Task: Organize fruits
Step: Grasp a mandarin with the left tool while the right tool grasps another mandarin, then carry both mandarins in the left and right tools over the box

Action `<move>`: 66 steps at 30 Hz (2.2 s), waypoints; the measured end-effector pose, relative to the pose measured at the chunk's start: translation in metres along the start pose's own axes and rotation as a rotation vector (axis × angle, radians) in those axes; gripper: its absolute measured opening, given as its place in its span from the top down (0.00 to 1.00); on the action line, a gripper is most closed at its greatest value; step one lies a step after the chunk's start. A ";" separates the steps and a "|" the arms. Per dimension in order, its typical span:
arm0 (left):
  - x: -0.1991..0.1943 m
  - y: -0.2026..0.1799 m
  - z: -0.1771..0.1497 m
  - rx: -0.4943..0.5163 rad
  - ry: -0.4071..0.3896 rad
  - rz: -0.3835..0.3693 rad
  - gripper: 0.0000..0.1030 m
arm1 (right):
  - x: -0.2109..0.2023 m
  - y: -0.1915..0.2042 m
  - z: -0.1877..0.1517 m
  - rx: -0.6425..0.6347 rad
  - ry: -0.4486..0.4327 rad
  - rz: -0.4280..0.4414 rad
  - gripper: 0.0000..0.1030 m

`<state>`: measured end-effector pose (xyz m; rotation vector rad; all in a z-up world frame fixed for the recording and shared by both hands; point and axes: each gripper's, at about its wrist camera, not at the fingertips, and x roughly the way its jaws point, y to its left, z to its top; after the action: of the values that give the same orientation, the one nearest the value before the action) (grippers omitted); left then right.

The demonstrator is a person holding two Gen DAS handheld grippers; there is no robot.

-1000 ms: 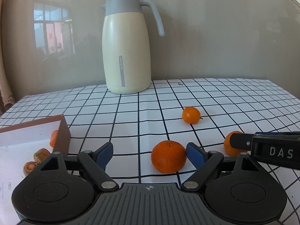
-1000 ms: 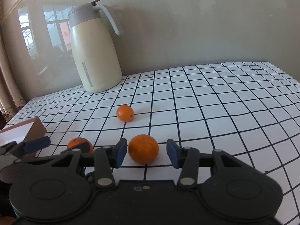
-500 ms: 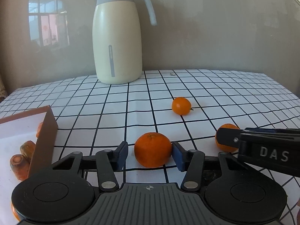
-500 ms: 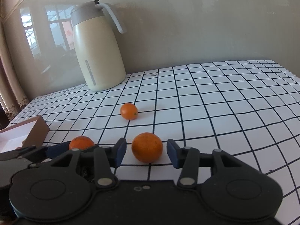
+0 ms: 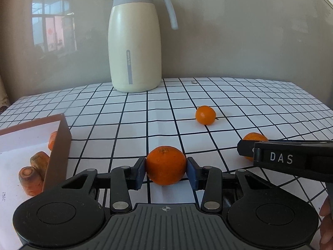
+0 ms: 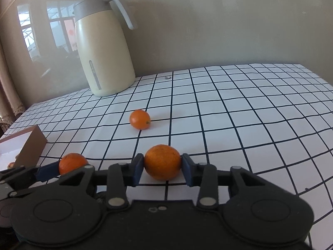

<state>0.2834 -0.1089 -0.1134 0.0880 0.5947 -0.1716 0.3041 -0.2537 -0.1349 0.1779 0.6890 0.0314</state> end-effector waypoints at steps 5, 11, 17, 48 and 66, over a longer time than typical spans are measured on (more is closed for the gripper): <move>0.000 0.001 0.000 -0.006 0.000 -0.003 0.60 | 0.000 0.003 0.001 -0.001 0.008 0.004 0.72; -0.011 0.003 -0.004 -0.012 -0.019 -0.010 0.60 | -0.016 0.015 0.002 -0.027 -0.011 0.025 0.72; -0.033 0.012 -0.007 -0.025 -0.035 -0.010 0.60 | -0.038 0.025 -0.002 -0.048 -0.021 0.037 0.72; -0.210 0.136 -0.040 -0.103 -0.170 0.169 0.60 | -0.158 0.171 -0.037 -0.226 -0.113 0.274 0.72; -0.228 0.227 -0.058 -0.202 -0.183 0.315 0.60 | -0.146 0.241 -0.037 -0.295 -0.128 0.347 0.72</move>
<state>0.1085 0.1520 -0.0250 -0.0303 0.4066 0.1851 0.1756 -0.0239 -0.0292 0.0131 0.5127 0.4483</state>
